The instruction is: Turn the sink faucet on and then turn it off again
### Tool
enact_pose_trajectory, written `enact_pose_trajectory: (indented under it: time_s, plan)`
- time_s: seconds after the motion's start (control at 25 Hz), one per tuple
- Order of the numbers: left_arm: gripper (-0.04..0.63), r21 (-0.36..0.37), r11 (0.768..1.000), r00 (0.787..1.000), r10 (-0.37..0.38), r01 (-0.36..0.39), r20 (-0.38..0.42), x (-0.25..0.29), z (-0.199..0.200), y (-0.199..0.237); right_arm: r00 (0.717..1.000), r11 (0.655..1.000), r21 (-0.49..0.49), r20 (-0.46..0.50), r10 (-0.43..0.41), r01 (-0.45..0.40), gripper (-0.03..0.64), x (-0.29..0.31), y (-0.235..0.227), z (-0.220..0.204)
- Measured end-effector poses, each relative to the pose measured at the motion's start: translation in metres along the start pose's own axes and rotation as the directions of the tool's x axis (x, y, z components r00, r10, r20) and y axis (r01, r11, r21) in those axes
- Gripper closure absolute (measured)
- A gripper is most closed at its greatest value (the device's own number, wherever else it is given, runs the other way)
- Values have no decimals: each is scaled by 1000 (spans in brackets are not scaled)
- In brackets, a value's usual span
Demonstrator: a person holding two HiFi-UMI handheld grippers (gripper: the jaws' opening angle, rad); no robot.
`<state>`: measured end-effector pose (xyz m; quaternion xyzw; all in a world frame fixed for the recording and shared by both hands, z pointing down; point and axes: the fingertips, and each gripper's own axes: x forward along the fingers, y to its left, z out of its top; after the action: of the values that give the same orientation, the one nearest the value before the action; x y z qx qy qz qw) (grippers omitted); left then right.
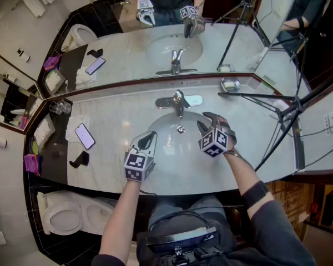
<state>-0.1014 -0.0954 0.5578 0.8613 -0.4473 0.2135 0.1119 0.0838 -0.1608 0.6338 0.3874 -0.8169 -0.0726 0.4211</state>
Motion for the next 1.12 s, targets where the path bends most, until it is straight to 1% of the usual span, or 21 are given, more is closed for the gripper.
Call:
enact_pose_trajectory:
  time_s: [0.08,0.2,0.36,0.52,0.64,0.72,0.8,0.92,1.04,1.12]
  plan:
    - [607,-5,1000,1000,-26,26,-3,4,0,-4,1000,996,-84,-5,-13,13,419,11,-4,5]
    - [607,-12,999,999,-33,33,-3,10,-3,-3,1000,979,-202,-15,-23,19,419,30,-11,11]
    - [607,-23,999,1000,-27,27,-7,18,-12,-2,1000,937,-348,-20,-14,7,419,55,-9,15]
    - [607,-41,999,1000,-19,18,-12,25,-20,0,1000,890,-455,-16,2,-9,417,78,-3,21]
    - [607,-55,998,1000,4,-5,-27,28,-30,5,1000,866,-500,-14,9,-15,417,93,2,23]
    - [607,-62,998,1000,3,-4,-25,29,-31,5,1000,854,-520,-10,7,-11,417,101,2,26]
    - [609,-68,998,1000,1,-2,-18,30,-31,5,1000,848,-530,-13,4,-11,417,109,-1,29]
    - [607,-74,997,1000,17,-19,-24,29,-36,9,1000,838,-546,-19,7,-16,417,117,-4,33]
    - [607,-77,997,999,29,-31,-18,30,-38,10,1000,815,-579,-7,7,-10,419,123,-7,37]
    - [607,-83,996,999,28,-29,-21,32,-40,9,1000,816,-578,11,8,0,422,123,-10,43]
